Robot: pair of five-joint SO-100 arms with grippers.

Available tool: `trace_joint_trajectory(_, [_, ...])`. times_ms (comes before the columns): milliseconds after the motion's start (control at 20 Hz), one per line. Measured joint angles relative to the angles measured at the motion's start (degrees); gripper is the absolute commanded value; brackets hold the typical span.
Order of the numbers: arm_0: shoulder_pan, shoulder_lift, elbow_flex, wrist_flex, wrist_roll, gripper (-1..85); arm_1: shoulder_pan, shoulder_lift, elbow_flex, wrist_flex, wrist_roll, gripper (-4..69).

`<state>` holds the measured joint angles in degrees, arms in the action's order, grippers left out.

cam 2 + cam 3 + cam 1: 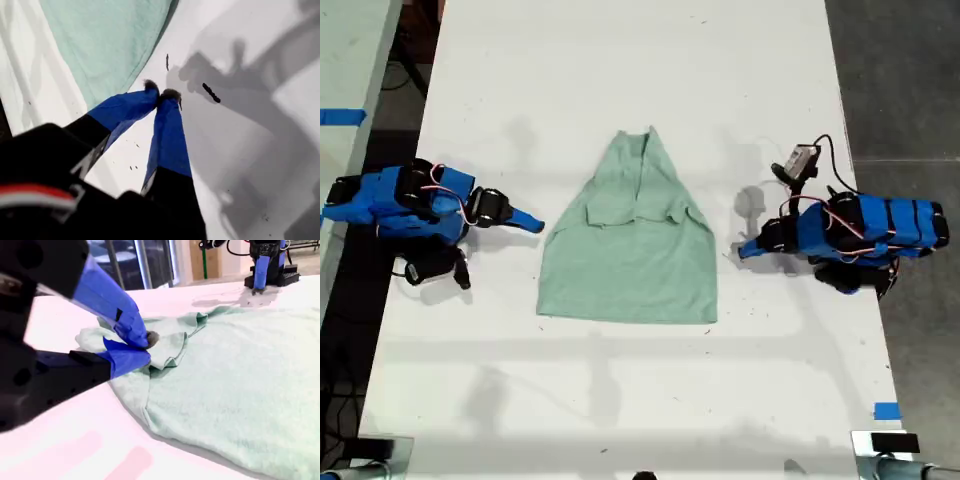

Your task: Fold t shirt

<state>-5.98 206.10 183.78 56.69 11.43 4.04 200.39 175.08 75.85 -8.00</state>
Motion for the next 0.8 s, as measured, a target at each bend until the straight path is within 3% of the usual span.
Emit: trace_joint_trajectory(800, [-2.20, 0.00, 0.88, 0.53, -5.36, -0.1, 0.18, 0.00, 0.00, 0.00, 0.00, 2.9])
